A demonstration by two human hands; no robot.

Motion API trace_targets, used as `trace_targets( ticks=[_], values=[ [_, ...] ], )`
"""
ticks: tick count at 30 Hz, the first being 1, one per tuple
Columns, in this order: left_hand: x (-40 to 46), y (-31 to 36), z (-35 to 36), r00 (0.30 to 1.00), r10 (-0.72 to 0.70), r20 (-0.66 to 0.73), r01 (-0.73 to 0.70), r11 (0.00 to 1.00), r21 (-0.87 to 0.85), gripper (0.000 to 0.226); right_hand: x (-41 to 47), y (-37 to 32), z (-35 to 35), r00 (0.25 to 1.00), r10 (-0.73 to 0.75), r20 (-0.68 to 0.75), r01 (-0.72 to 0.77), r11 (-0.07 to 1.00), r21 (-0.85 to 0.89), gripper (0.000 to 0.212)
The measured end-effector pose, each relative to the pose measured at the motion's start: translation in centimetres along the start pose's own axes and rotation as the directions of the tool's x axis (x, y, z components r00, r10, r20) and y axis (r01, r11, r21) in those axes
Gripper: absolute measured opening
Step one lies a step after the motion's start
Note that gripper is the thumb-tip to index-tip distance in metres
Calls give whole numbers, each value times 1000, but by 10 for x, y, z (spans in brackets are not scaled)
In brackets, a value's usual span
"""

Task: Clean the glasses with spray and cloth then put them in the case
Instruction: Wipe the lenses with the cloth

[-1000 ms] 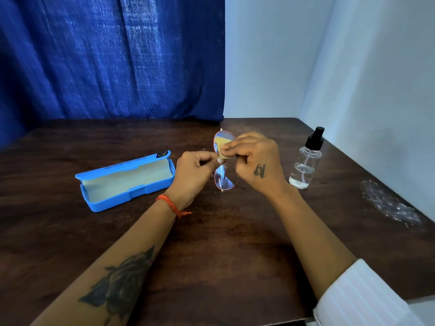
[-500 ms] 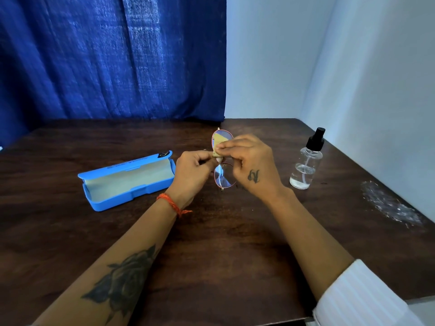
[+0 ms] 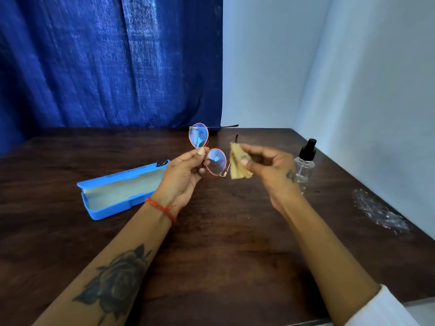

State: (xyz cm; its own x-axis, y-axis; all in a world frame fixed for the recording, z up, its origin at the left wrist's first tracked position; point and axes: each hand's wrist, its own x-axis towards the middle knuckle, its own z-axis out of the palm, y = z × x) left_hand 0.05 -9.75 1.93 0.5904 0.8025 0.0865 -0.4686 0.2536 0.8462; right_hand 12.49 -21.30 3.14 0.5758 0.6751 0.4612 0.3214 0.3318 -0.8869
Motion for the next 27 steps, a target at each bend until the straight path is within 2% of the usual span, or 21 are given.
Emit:
trace_targets(
  ticks=[2, 4, 6, 8, 12, 18, 21, 23, 27],
  values=[
    [0, 1, 1, 999, -24, 27, 25, 998, -55, 17, -9, 3, 8, 978, -175, 117, 198, 952, -234, 36],
    [0, 1, -1, 998, -31, 54, 34, 998, -58, 17, -12, 10, 12, 881, -387, 272, 472, 748, -467, 29],
    [2, 2, -4, 998, -29, 55, 32, 998, -60, 16, -10, 15, 10, 818, -428, 385, 575, 590, -566, 27],
    [4, 3, -6, 999, -30, 38, 32, 997, -65, 16, -12, 17, 9, 795, -413, 445, 607, 510, -610, 29],
    [4, 5, -8, 999, -28, 22, 30, 997, -65, 17, -13, 15, 6, 782, -407, 471, 619, 421, -663, 27],
    [4, 8, -8, 1000, -17, 25, 18, 999, -34, 15, -8, 24, -2, 837, -335, 432, 541, 385, -748, 21],
    [6, 12, -13, 999, 0, 33, 1, 1000, -24, 15, -1, 30, -11, 887, -267, 377, 456, 378, -806, 17],
    [6, 14, -14, 999, 4, 41, -4, 1000, -13, 16, 3, 35, -17, 916, -224, 334, 396, 351, -849, 22],
    [3, 15, -13, 999, -18, 50, 17, 999, 31, 16, 6, 41, -24, 947, -227, 229, 292, 303, -907, 27]
  ],
)
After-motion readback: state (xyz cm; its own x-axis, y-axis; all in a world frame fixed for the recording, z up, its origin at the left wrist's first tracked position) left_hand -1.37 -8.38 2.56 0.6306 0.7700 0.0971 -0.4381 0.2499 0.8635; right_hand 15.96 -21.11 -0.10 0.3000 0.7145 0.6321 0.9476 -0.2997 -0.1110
